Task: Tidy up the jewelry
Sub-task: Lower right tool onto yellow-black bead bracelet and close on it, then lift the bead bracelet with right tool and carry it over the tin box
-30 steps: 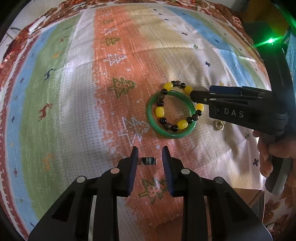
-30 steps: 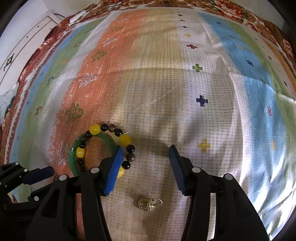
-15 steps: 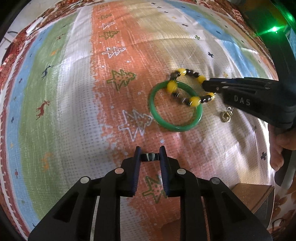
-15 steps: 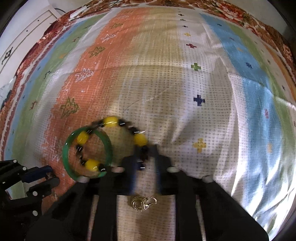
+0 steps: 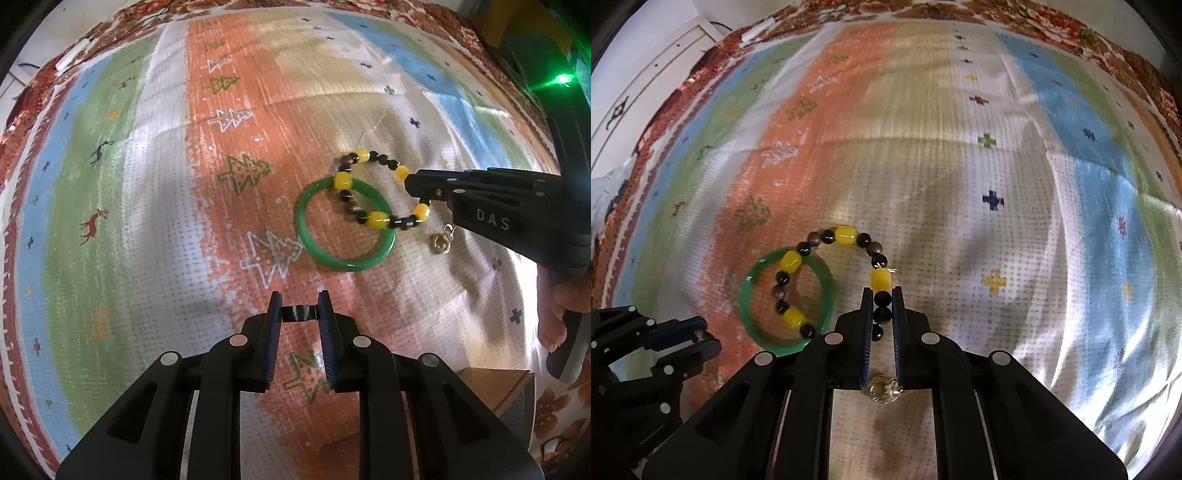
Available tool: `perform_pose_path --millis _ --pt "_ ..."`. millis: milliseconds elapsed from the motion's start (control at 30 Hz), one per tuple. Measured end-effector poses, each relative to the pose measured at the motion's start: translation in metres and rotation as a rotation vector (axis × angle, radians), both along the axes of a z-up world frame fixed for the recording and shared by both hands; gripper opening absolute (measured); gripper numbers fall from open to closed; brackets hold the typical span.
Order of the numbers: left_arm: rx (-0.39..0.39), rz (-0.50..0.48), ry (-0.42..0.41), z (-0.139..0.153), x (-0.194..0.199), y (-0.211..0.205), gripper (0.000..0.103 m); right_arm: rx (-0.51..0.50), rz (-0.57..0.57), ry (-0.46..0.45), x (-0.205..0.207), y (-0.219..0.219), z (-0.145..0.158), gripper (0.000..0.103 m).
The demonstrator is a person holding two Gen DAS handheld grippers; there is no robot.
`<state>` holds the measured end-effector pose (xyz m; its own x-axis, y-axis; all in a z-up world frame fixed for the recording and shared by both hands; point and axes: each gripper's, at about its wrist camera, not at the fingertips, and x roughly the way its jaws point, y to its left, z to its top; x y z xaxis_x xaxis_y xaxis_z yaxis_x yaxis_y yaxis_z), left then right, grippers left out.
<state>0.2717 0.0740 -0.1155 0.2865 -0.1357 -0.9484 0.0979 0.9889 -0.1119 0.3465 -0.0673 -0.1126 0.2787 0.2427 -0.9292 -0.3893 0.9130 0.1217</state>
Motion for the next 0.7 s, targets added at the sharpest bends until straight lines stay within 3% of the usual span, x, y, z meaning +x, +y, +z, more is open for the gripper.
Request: perform_pose_path --millis 700 --pt "-0.054 0.053 -0.073 0.033 -0.012 0.000 0.019 0.112 0.071 -0.095 -0.041 0.007 0.068 0.011"
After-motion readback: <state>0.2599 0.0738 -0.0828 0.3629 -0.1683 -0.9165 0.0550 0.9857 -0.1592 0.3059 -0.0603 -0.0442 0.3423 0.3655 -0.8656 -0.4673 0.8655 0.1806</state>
